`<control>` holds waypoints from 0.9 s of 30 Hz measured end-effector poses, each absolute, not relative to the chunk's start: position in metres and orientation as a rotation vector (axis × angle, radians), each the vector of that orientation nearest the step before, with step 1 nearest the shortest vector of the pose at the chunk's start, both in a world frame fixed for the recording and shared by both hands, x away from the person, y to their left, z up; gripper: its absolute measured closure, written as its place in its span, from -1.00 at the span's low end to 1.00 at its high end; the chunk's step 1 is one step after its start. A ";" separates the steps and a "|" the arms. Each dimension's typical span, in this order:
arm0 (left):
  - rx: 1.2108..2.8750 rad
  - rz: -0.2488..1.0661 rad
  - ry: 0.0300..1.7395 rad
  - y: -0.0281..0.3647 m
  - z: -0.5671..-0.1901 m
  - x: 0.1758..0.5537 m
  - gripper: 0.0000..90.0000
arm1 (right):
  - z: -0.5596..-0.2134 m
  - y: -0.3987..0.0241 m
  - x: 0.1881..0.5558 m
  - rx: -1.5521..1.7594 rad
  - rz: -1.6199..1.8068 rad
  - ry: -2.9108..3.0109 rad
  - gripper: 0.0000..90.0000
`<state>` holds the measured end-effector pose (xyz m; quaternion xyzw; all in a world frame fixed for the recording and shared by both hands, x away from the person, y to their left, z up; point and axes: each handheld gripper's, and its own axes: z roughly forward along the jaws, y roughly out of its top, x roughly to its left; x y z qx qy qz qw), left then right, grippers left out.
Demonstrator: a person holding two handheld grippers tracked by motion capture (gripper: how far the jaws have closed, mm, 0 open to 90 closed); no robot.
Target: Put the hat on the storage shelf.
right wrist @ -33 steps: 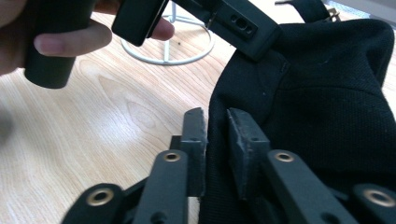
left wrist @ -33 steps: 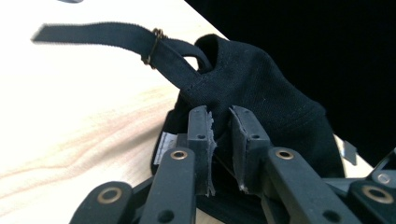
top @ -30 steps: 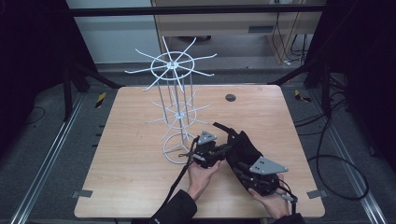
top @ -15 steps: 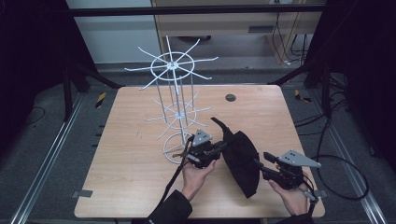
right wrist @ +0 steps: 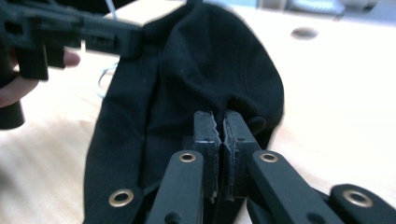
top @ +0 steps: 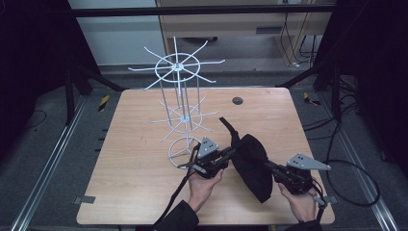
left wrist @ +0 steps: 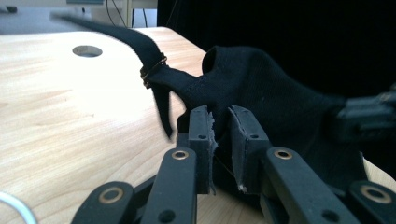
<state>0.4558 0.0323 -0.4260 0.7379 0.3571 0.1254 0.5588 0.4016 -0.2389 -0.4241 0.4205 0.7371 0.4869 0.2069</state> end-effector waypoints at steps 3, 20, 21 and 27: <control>1.755 0.307 0.823 0.027 -0.427 0.453 0.73 | -0.415 -0.242 0.397 1.107 1.304 2.021 0.91; 1.985 0.402 0.866 0.046 -0.461 0.448 0.61 | -0.443 -0.209 0.404 1.046 1.074 2.254 0.79; 1.989 0.390 0.861 0.050 -0.460 0.447 0.59 | -0.442 -0.209 0.404 1.055 1.078 2.255 0.78; 1.989 0.389 0.833 0.076 -0.451 0.434 0.40 | -0.432 -0.218 0.402 1.080 1.153 2.187 0.58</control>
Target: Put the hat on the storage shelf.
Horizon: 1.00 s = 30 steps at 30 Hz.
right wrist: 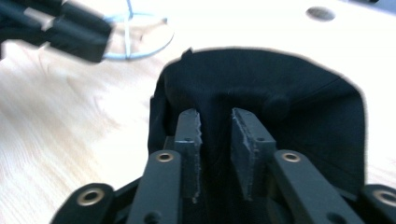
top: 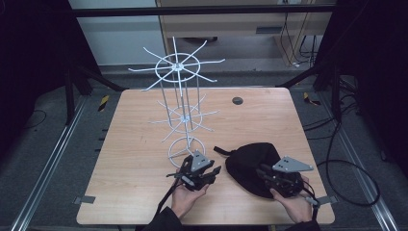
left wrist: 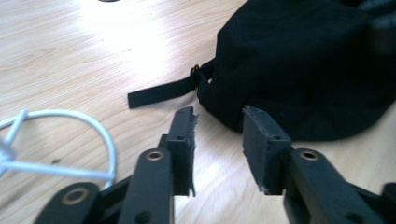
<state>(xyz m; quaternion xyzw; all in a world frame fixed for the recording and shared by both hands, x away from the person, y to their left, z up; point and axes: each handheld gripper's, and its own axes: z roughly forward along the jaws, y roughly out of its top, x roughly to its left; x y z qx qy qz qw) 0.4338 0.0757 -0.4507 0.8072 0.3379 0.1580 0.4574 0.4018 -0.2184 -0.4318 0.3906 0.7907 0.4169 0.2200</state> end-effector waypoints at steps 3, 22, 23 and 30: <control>1.989 0.408 0.826 0.092 -0.447 0.426 0.32 | -0.421 -0.228 0.400 1.088 1.209 2.124 0.47; 1.918 0.554 0.952 0.202 -0.436 0.399 0.08 | -0.427 -0.222 0.422 1.279 1.162 2.027 -0.21; 1.912 0.569 0.965 0.208 -0.436 0.399 0.08 | -0.428 -0.221 0.424 1.283 1.157 2.029 -0.22; 1.825 0.647 1.086 0.254 -0.438 0.410 0.04 | -0.436 -0.218 0.436 1.334 1.160 2.053 -0.04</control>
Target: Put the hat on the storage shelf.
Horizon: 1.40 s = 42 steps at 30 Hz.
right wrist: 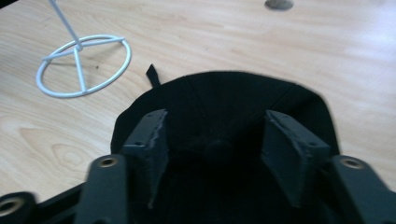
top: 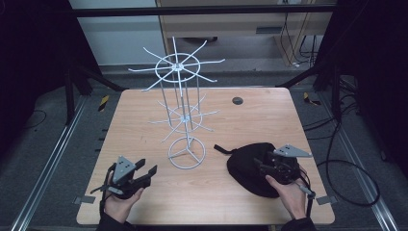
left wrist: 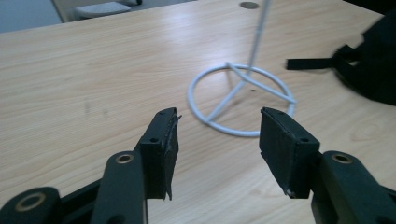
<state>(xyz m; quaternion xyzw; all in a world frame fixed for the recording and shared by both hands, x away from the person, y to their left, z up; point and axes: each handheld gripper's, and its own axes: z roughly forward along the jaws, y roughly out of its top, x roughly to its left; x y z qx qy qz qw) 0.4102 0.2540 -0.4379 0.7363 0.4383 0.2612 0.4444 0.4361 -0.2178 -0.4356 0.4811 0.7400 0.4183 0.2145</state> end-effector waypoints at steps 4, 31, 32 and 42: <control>1.787 0.658 1.158 0.272 -0.443 0.416 0.03 | -0.441 -0.217 0.440 1.368 1.142 2.093 0.03; 1.759 0.660 1.236 0.292 -0.454 0.423 0.03 | -0.425 -0.222 0.431 1.371 1.142 2.047 0.62; 1.757 0.663 1.234 0.292 -0.454 0.423 0.03 | -0.420 -0.222 0.430 1.352 1.151 2.046 0.62; 1.754 0.669 1.236 0.292 -0.454 0.423 0.03 | -0.380 -0.229 0.422 1.283 1.285 1.950 0.63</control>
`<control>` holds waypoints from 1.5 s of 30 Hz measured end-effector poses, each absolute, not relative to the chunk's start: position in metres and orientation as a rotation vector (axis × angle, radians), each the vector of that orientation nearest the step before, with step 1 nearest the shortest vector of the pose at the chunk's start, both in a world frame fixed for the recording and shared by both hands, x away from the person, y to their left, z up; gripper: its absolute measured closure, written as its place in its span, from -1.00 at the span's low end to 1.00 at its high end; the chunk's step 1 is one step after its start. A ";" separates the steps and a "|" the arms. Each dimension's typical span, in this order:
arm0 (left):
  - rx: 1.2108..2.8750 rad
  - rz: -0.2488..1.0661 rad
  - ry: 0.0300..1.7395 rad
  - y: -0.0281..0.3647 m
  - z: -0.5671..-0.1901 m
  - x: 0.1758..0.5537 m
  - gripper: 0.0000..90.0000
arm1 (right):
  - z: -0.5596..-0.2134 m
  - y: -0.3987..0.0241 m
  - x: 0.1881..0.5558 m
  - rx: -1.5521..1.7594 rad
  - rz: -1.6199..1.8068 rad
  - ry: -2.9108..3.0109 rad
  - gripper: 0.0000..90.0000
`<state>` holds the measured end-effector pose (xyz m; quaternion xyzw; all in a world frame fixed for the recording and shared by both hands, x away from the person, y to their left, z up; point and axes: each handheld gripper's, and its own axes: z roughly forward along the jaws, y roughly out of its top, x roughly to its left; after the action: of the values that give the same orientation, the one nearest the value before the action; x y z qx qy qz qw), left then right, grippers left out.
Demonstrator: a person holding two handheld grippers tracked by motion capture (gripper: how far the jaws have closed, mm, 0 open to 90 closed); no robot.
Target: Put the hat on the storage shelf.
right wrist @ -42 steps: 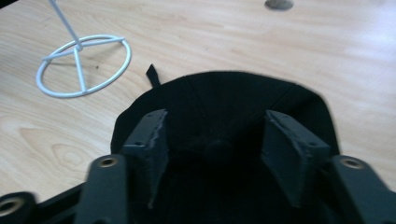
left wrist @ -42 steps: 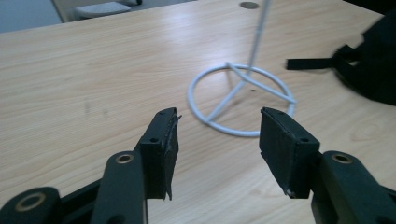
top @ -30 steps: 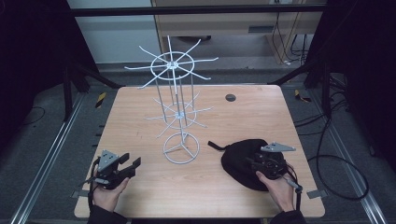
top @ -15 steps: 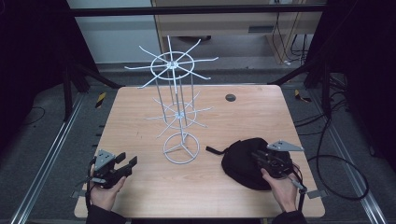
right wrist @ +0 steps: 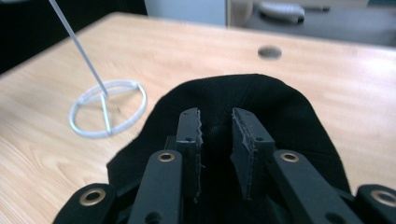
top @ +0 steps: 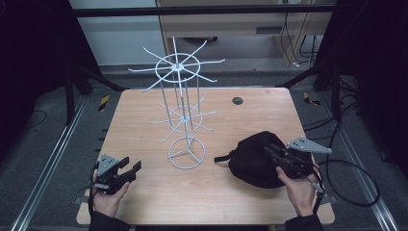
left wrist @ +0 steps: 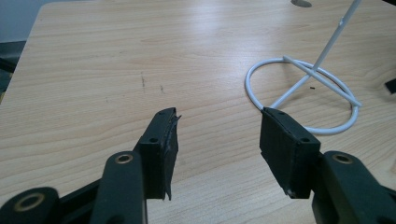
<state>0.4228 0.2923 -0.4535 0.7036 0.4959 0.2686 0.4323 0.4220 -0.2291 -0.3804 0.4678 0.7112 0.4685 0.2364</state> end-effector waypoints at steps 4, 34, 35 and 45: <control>1.756 0.673 1.235 0.293 -0.454 0.423 0.02 | -0.361 -0.231 0.418 1.246 1.347 1.893 0.63; 1.783 0.671 1.241 0.291 -0.461 0.427 -0.05 | -0.250 -0.234 0.396 0.983 1.616 1.633 0.64; 1.783 0.671 1.241 0.291 -0.461 0.427 -0.05 | -0.250 -0.234 0.396 0.983 1.616 1.633 0.64; 1.784 0.671 1.241 0.291 -0.461 0.427 -0.05 | -0.210 -0.225 0.386 0.869 1.674 1.565 0.64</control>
<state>0.4273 0.2909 -0.4608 0.7119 0.4952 0.2676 0.4200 0.3865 -0.2254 -0.2103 0.3336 0.6008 0.6428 0.3385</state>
